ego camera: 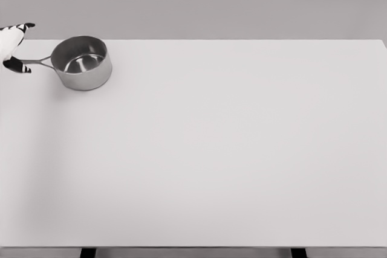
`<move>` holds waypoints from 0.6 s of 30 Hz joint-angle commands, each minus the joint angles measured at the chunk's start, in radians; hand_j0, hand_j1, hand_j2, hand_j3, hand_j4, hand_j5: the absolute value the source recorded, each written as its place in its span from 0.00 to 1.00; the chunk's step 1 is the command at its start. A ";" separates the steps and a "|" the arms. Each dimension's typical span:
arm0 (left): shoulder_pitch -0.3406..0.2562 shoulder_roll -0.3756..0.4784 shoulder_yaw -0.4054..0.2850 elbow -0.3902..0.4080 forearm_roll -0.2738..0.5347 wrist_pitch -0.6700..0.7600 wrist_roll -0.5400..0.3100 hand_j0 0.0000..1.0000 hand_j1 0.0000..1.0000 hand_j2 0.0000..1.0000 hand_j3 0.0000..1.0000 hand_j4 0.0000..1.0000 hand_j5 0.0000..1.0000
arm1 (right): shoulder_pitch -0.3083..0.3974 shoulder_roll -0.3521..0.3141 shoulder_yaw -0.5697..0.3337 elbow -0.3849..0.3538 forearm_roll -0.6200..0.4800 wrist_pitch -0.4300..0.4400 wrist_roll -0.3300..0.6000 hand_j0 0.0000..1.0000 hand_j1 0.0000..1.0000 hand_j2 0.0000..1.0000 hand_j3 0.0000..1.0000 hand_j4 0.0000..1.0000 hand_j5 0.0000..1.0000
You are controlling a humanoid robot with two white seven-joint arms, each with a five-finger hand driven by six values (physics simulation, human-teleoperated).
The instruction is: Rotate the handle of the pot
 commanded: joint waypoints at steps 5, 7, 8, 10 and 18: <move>-0.008 -0.002 -0.013 0.021 0.002 -0.002 0.002 1.00 1.00 1.00 1.00 1.00 1.00 | 0.000 0.000 0.000 0.000 0.000 -0.001 0.000 1.00 1.00 1.00 1.00 1.00 1.00; -0.008 -0.002 -0.012 0.021 0.002 -0.007 0.002 1.00 1.00 1.00 1.00 1.00 1.00 | 0.000 0.000 0.000 0.000 0.000 0.000 0.000 1.00 1.00 1.00 1.00 1.00 1.00; -0.008 -0.001 -0.012 0.021 0.004 -0.007 0.002 1.00 1.00 1.00 1.00 1.00 1.00 | 0.000 0.000 0.000 0.000 0.000 -0.001 0.000 1.00 1.00 1.00 1.00 1.00 1.00; -0.008 -0.001 -0.012 0.019 0.007 -0.009 0.002 1.00 1.00 1.00 1.00 1.00 1.00 | 0.000 0.000 0.000 0.000 0.000 0.000 0.000 1.00 1.00 1.00 1.00 1.00 1.00; 0.020 0.010 0.004 -0.119 0.019 -0.013 0.002 1.00 1.00 1.00 1.00 1.00 1.00 | 0.000 0.000 0.000 0.000 0.000 0.000 0.000 1.00 1.00 1.00 1.00 1.00 1.00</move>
